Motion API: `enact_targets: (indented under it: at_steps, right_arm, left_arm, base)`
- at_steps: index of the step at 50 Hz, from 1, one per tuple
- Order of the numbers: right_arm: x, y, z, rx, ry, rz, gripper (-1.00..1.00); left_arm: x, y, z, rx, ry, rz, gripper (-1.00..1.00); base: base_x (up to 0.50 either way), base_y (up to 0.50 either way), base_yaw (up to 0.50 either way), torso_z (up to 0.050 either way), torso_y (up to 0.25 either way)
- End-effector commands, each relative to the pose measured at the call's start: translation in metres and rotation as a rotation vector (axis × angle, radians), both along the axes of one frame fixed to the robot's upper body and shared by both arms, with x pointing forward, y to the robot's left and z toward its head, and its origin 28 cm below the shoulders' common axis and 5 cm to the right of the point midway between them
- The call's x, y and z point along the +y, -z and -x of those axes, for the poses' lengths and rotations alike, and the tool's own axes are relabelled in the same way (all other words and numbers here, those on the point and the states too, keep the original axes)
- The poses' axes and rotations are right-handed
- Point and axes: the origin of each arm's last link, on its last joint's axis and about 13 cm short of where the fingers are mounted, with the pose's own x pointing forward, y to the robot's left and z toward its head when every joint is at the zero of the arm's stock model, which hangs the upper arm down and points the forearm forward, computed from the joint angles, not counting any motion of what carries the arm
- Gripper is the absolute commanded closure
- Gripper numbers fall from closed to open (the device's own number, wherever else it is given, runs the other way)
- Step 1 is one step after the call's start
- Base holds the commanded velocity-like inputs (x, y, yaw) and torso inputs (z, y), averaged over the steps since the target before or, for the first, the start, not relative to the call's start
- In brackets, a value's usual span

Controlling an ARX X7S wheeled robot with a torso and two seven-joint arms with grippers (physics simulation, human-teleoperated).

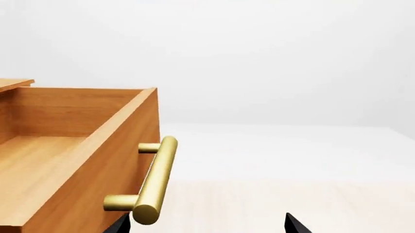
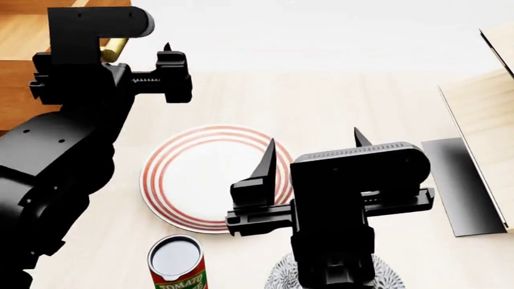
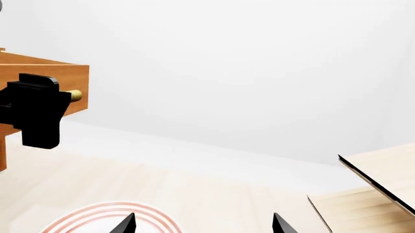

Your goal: Close the top drawer of the cabinet.

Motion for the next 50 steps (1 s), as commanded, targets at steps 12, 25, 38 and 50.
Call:
enact_targets:
  at_steps: [12,25,38,50]
  right_arm:
    - [0.010,0.004,-0.002,0.026,-0.018,0.017,-1.00]
    - [0.010,0.007,-0.002,0.034,-0.023,0.016,-1.00]
    - [0.010,0.010,-0.003,0.038,-0.026,0.013,-1.00]
    - [0.009,0.010,-0.003,0.040,-0.028,0.014,-1.00]
  left_arm:
    - [0.149,0.027,-0.040,0.114,-0.600,-0.084,-1.00]
    - [0.162,0.031,-0.036,0.127,-0.648,-0.077,-1.00]
    - [0.159,0.033,-0.036,0.131,-0.635,-0.077,-1.00]
    - [0.159,0.034,-0.036,0.133,-0.641,-0.076,-1.00]
  base:
    - [0.00,0.00,0.00,0.000,0.000]
    - [0.00,0.00,0.00,0.000,0.000]
    - [0.00,0.00,0.00,0.000,0.000]
    - [0.00,0.00,0.00,0.000,0.000]
